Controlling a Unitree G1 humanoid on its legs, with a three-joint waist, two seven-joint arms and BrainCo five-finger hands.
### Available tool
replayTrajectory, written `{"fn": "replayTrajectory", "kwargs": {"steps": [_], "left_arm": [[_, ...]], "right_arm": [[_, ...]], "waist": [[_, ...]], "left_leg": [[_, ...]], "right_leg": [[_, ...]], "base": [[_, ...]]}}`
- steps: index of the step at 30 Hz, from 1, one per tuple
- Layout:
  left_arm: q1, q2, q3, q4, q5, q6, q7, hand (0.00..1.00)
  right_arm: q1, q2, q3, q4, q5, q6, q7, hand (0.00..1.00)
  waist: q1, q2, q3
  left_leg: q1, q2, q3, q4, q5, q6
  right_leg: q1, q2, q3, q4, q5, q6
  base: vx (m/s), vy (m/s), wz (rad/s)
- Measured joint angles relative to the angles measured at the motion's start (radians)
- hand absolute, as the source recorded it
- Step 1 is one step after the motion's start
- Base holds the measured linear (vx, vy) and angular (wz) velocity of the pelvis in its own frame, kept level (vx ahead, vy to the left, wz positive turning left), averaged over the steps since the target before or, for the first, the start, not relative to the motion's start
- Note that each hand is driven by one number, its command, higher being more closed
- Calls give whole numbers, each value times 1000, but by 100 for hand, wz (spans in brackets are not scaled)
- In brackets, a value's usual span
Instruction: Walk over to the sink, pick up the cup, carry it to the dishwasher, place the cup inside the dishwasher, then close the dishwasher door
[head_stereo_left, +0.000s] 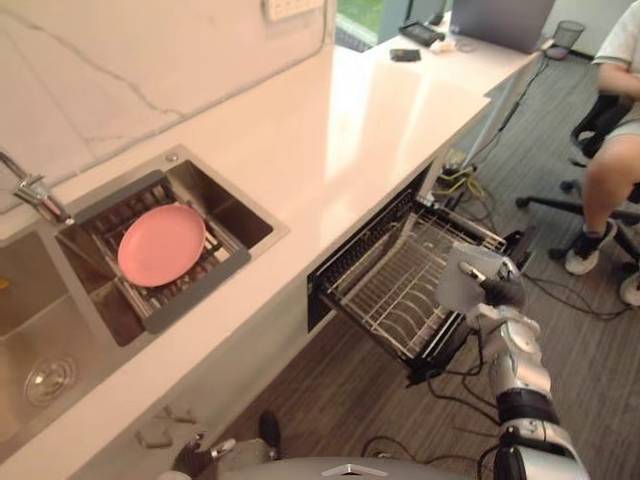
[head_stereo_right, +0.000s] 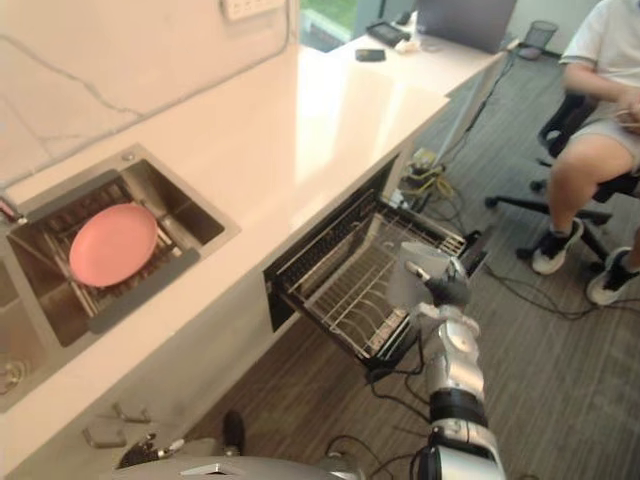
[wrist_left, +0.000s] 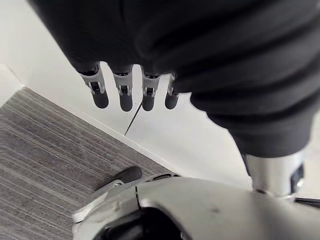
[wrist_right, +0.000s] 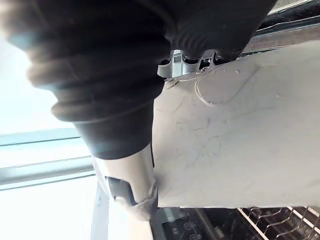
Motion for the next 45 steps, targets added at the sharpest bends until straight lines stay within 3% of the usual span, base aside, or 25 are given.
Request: {"fn": "replayTrajectory", "kwargs": {"steps": [3, 10, 13, 18, 25, 37, 38, 45], "left_arm": [[-13, -14, 12, -13, -24, -4, -4, 0], [-44, -15, 17, -19, -92, -11, 0, 0], [-44, -14, 43, -17, -98, -5, -7, 0], [-45, -15, 38, 10, -166, 10, -55, 0], [-75, -27, -10, 89, -190, 4, -69, 0], [-169, -46, -38, 140, -190, -18, -68, 0], [-170, -47, -44, 141, -190, -22, -68, 0], [-174, -69, -72, 147, -188, -30, -69, 0]], "right_arm": [[-104, -82, -2, 99, -39, 14, -14, 100], [-229, -176, 11, 190, -155, 19, -8, 100], [-292, -210, 80, 214, -195, 34, 0, 100], [-364, -245, 165, 301, -232, 37, 30, 100], [-474, -268, 261, 356, -329, 73, 37, 100], [-579, -308, 365, 428, -417, 67, 29, 100], [-586, -310, 376, 429, -418, 60, 29, 0], [-612, -304, 384, 429, -415, 58, 16, 0]], "waist": [[20, 23, 57], [46, 36, 160], [54, 39, 202], [81, 63, 225], [116, 135, 262], [158, 181, 285], [166, 181, 285], [184, 186, 285]], "left_leg": [[-51, -4, -26, 4, 22, 5], [-131, -14, -70, 4, 57, 8], [-165, -22, -80, 4, 70, 10], [-221, -37, -93, 4, 93, 10], [-303, -50, -120, 5, 133, 5], [-396, -54, -146, 5, 171, 3], [-399, -53, -147, 6, 172, 1], [-426, -50, -150, 65, 157, -3]], "right_leg": [[-59, -19, -20, 66, -20, 0], [-176, -74, -25, 246, -92, -16], [-240, -104, -19, 333, -133, -25], [-338, -145, 4, 450, -185, -34], [-455, -187, 30, 567, -233, -53], [-561, -210, 23, 643, -259, -72], [-566, -210, 23, 647, -262, -75], [-578, -215, 28, 673, -275, -86]], "base": [[-45, 33, 28], [-54, -1, 22], [-73, -31, 12], [-60, -57, 12], [-52, -72, 14], [-41, -89, 8], [-32, -91, 6], [-37, -95, 1]]}}
